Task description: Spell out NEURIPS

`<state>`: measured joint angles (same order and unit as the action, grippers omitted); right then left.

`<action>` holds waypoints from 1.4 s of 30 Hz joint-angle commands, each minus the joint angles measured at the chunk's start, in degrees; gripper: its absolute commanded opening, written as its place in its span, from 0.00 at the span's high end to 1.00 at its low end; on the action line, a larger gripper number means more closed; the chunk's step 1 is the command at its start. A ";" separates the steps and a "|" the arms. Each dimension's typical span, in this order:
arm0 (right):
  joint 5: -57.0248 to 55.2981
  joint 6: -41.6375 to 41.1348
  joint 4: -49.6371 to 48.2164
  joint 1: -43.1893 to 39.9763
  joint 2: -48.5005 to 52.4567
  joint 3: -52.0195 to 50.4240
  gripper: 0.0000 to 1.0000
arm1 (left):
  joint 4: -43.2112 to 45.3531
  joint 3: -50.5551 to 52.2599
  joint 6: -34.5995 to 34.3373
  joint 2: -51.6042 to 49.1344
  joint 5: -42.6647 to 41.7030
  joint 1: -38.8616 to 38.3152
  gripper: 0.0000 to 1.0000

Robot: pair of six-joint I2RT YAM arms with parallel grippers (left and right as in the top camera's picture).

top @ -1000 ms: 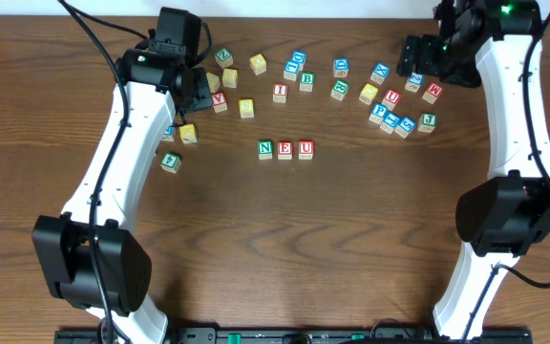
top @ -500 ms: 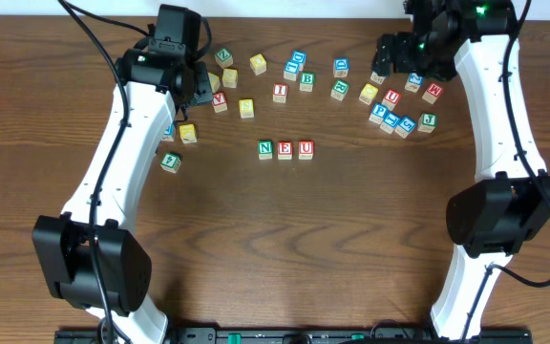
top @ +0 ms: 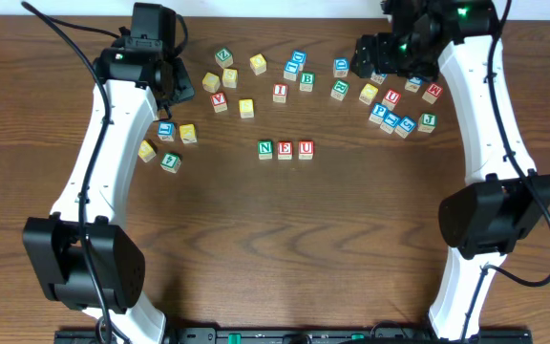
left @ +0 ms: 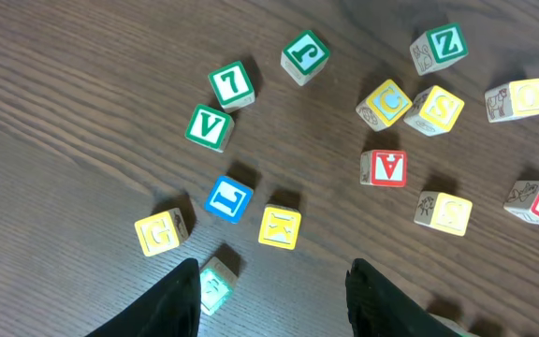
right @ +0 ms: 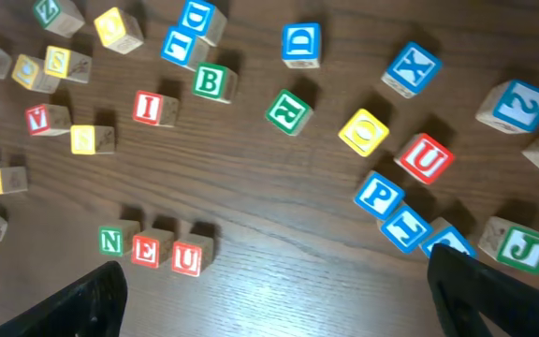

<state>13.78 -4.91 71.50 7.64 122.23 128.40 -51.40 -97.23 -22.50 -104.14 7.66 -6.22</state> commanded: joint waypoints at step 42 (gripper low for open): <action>-3.08 -8.00 -6.86 2.60 0.04 -4.76 0.13 | 3.43 -0.50 -5.86 -2.64 0.31 -2.01 0.51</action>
<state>10.87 -10.13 66.15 8.56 122.23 124.70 -47.59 -97.23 -27.46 -106.19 7.66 -8.36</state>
